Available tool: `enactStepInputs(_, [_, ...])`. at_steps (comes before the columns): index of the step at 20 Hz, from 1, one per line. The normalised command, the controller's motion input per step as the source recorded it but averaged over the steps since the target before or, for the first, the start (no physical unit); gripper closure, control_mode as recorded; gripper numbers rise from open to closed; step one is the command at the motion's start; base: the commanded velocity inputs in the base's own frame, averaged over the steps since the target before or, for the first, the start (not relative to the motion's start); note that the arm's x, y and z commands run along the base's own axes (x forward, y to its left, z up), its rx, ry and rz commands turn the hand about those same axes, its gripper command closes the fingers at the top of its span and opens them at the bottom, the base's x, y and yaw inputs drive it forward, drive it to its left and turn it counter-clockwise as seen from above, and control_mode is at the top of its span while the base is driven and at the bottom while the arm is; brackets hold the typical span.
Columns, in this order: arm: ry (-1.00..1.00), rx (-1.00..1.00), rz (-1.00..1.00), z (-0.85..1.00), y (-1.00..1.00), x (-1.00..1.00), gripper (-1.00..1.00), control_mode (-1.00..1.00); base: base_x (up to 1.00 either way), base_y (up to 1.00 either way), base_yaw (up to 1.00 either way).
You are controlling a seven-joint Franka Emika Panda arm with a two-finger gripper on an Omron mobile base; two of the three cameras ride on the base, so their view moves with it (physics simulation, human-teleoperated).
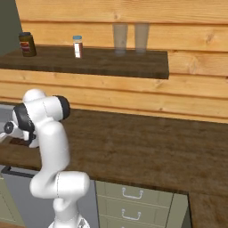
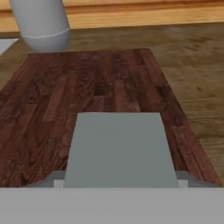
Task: Pick up the sponge from the counter and clean the cutting board by briefly scrubbing or pressing down on the cutting board. Once finished, release the sponge.
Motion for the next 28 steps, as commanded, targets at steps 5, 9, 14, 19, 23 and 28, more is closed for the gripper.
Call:
enactStepInputs(5, [0.10, 0.00, 0.03, -0.02, -0.02, 0.57, 1.00, -1.00, 0.00, 0.00, 0.00])
enactStepInputs(9, [0.29, 0.01, 0.08, 0.08, -0.13, -0.50, 1.00, -1.00, 0.00, 0.00, 0.00])
enactStepInputs(14, [0.58, 0.00, 0.10, -0.04, -0.04, -0.40, 1.00, -1.00, 0.00, 0.00, 0.00])
enactStepInputs(19, [0.32, 0.02, 0.11, 0.14, -0.04, -0.54, 1.00, -1.00, 0.00, 0.00, 0.00])
enactStepInputs(23, [0.01, 0.00, 0.00, 0.01, 0.15, -0.07, 1.00, -1.00, 0.00, 0.00, 0.00])
enactStepInputs(28, [0.15, 0.00, 0.01, 0.07, 0.24, 0.02, 1.00, -1.00, 0.00, 0.00, 0.00])
